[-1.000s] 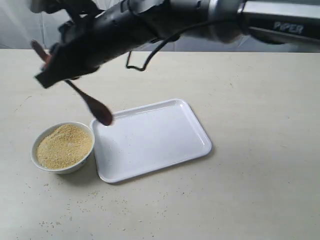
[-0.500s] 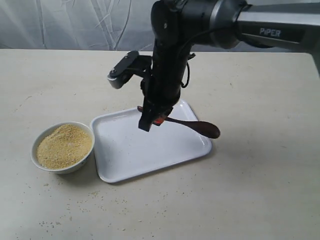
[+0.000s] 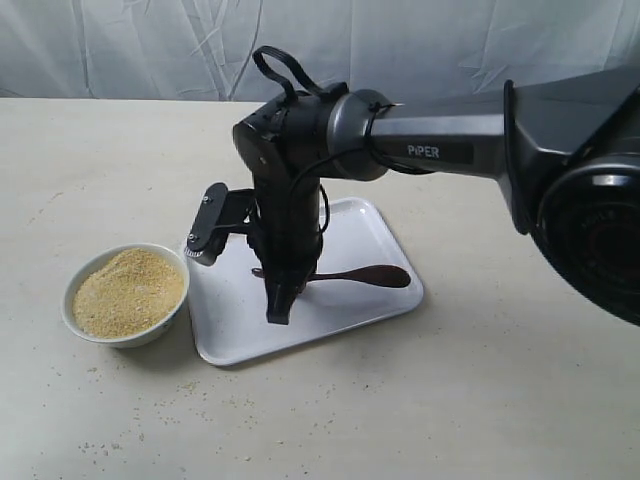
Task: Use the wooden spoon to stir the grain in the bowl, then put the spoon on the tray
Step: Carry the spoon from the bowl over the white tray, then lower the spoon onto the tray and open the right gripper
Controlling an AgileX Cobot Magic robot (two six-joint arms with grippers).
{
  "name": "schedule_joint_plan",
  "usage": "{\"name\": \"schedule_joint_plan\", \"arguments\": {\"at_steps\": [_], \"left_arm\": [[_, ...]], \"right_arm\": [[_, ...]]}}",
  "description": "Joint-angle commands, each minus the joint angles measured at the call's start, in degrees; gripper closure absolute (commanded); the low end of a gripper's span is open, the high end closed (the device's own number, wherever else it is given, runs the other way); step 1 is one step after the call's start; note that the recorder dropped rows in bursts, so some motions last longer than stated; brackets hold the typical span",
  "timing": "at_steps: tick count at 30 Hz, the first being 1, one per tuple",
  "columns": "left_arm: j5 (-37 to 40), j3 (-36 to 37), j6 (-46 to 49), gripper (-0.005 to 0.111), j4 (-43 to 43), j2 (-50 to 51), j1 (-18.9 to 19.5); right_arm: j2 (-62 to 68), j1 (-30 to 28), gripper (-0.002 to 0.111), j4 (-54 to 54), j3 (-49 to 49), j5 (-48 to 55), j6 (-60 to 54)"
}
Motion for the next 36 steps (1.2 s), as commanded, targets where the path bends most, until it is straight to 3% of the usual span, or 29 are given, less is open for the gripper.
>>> {"name": "schedule_joint_plan", "arguments": {"at_steps": [1,12,19,27,29,33,36], "left_arm": [[-0.3,0.3,-0.1,0.106,-0.1,-0.3,0.0],[-0.3,0.3,-0.1,0.106,-0.1,-0.3,0.0],[-0.3,0.3,-0.1,0.106,-0.1,-0.3,0.0],[-0.3,0.3,-0.1,0.106,-0.1,-0.3,0.0],[-0.3,0.3,-0.1,0.106,-0.1,-0.3,0.0],[-0.3,0.3,-0.1,0.106,-0.1,-0.3,0.0],[-0.3,0.3,-0.1,0.106,-0.1,-0.3,0.0]], "right_arm": [[0.0,0.0,0.109,-0.8,-0.2,-0.6,0.4],[-0.2,0.0,0.109,-1.0,-0.2,1.4,-2.7],[0.6,0.4,0.109,11.2,-0.2,1.6,-17.7],[0.6,0.6,0.108,11.1,-0.2,1.6,-18.1],[0.6,0.6,0.101,11.1,-0.2,1.8,-18.1],[0.6,0.6,0.073,10.1,-0.2,2.4,-17.2],[0.6,0.6,0.059,7.4,-0.2,2.4,-14.1]]}}
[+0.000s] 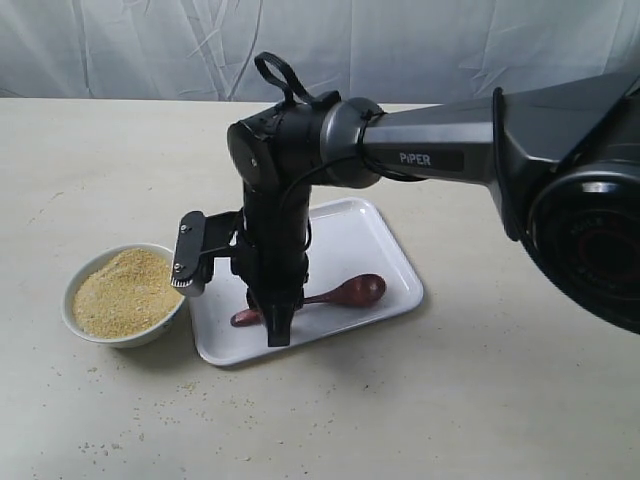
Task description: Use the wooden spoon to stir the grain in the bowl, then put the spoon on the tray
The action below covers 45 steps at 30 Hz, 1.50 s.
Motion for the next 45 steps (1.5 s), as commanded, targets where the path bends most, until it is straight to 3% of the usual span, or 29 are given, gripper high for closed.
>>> {"name": "schedule_joint_plan", "arguments": {"at_steps": [1,11,14,18,26,30,37,45], "left_arm": [[-0.3,0.3,-0.1,0.106,-0.1,-0.3,0.0],[-0.3,0.3,-0.1,0.106,-0.1,-0.3,0.0],[-0.3,0.3,-0.1,0.106,-0.1,-0.3,0.0],[-0.3,0.3,-0.1,0.106,-0.1,-0.3,0.0],[-0.3,0.3,-0.1,0.106,-0.1,-0.3,0.0],[-0.3,0.3,-0.1,0.106,-0.1,-0.3,0.0],[-0.3,0.3,-0.1,0.106,-0.1,-0.3,0.0],[-0.3,0.3,-0.1,0.106,-0.1,-0.3,0.0]], "right_arm": [[-0.2,0.0,0.058,-3.8,-0.2,0.7,4.2],[-7.1,-0.3,0.059,-9.5,-0.2,-0.7,18.5],[-7.6,-0.3,0.075,-9.5,-0.2,-1.7,25.3],[-7.7,-0.4,0.109,-11.0,-0.2,-1.0,36.1],[-11.6,-4.5,0.108,-1.5,-0.1,2.8,45.1],[-16.3,-9.8,0.108,1.3,2.1,5.4,46.8],[-30.3,-22.1,0.108,1.6,17.5,1.9,48.8],[-56.2,-34.4,0.108,-4.4,38.5,-8.3,49.9]]}}
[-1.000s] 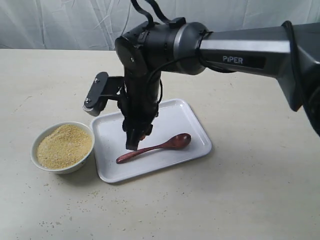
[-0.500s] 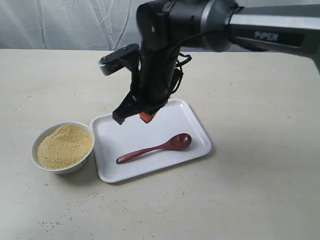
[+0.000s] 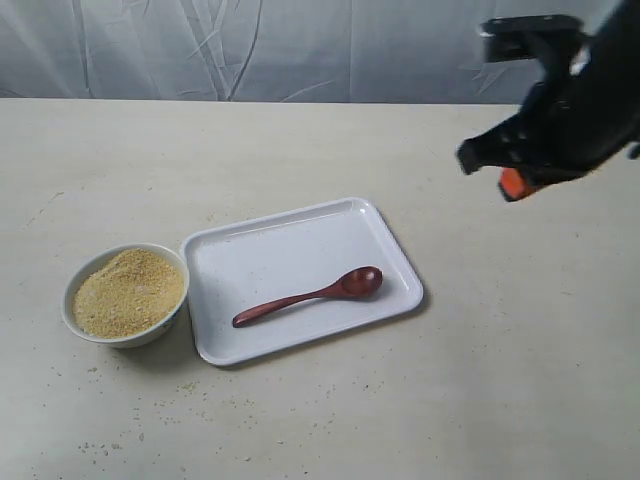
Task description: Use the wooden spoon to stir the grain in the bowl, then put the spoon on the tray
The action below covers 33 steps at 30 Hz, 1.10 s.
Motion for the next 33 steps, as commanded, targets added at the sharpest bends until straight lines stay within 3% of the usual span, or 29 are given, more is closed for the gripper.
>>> {"name": "schedule_joint_plan", "arguments": {"at_steps": [1,16,22,33], "left_arm": [[-0.3,0.3,-0.1,0.106,-0.1,-0.3,0.0],[-0.2,0.3,-0.1,0.106,-0.1,-0.3,0.0],[-0.2,0.3,-0.1,0.106,-0.1,-0.3,0.0],[-0.2,0.3,-0.1,0.106,-0.1,-0.3,0.0]], "right_arm": [[-15.0,-3.8,0.108,-4.7,9.0,-5.8,1.0],[-66.2,-4.1,0.108,-6.4,39.3,-25.5,1.1],[-72.6,-4.1,0.108,-4.1,47.0,-22.9,1.1],[-73.5,-4.1,0.108,-3.4,47.4,-23.2,1.1]]}}
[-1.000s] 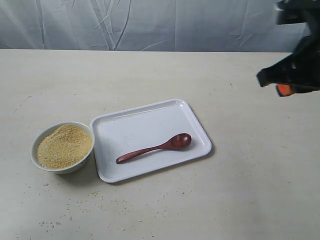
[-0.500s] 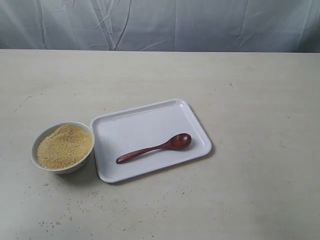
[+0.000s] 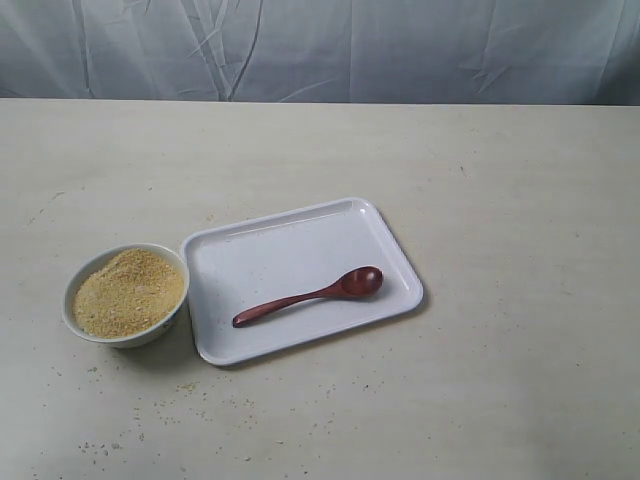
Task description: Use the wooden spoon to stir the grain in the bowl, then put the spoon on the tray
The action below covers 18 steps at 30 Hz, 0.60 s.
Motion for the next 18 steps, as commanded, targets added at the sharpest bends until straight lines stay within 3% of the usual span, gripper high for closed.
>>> {"name": "schedule_joint_plan", "arguments": {"at_steps": [1,9,18], "left_arm": [[-0.2,0.3,-0.1,0.106,-0.1,-0.3,0.0],[-0.3,0.3,-0.1,0.106,-0.1,-0.3,0.0],[-0.3,0.3,-0.1,0.106,-0.1,-0.3,0.0]], "right_arm": [[-1.6,-0.3,0.108,0.2,0.3,-0.6,0.1],[-11.6,-7.9,0.108,0.4,0.3,-0.6,0.1],[-11.6,-7.9,0.108,0.5,1.0,-0.9,0.1]]}}
